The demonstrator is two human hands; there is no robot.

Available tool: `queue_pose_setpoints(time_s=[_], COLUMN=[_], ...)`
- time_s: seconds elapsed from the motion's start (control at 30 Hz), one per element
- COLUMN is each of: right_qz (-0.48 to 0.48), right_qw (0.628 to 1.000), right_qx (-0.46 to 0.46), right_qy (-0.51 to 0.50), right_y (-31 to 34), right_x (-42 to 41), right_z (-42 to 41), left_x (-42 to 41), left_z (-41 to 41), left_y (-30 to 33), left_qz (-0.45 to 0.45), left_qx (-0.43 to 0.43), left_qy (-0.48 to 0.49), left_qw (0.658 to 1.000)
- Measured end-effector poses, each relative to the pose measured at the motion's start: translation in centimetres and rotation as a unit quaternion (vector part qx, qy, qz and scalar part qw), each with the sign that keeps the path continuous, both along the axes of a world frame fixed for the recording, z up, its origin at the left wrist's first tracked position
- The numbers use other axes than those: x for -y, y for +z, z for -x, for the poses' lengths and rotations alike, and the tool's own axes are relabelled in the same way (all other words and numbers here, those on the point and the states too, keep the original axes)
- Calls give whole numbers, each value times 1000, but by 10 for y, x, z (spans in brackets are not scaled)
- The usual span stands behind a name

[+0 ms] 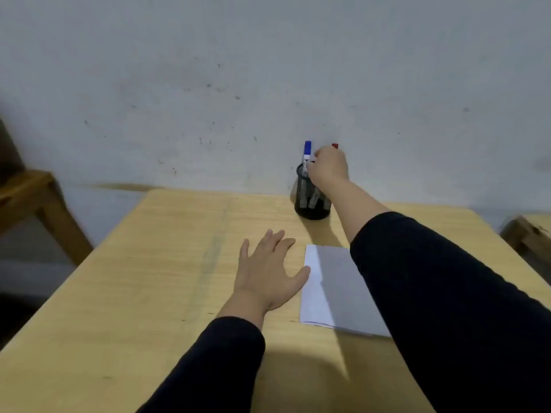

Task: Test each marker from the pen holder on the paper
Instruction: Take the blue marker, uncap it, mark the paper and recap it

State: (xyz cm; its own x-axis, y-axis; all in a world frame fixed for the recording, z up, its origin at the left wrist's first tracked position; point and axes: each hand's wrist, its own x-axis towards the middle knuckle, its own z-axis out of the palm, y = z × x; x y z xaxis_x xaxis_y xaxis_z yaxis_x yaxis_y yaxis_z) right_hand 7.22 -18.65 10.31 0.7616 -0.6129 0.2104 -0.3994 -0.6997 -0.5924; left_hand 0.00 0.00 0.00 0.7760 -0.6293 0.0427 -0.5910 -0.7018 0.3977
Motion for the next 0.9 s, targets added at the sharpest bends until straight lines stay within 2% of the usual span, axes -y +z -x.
queue_pose_setpoints(time_s=[0.3, 0.47, 0.57, 0.7, 0.8, 0.9], right_qz=[5, -7, -9, -79, -105, -174], right_qw=[999, 985, 977, 973, 980, 975], right_qx=[36, 171, 212, 214, 162, 116], right_qy=[-30, -6, 2, 34, 54, 81], right_y=[-5, 34, 61, 63, 42, 18], right_x=[-3, -10, -13, -20, -30, -41], right_z=[-17, -1, 17, 55, 90, 126], left_x=[2, 1, -1, -2, -5, -6], left_z=[-6, -5, -3, 2, 6, 9], left_y=[-4, -3, -2, -1, 0, 11], left_qz=[-9, -10, -15, -28, -21, 65], left_qx=[26, 20, 17, 27, 16, 21], left_qy=[2, 1, 0, -1, -7, 6], left_qw=[1000, 1000, 1000, 999, 1000, 998])
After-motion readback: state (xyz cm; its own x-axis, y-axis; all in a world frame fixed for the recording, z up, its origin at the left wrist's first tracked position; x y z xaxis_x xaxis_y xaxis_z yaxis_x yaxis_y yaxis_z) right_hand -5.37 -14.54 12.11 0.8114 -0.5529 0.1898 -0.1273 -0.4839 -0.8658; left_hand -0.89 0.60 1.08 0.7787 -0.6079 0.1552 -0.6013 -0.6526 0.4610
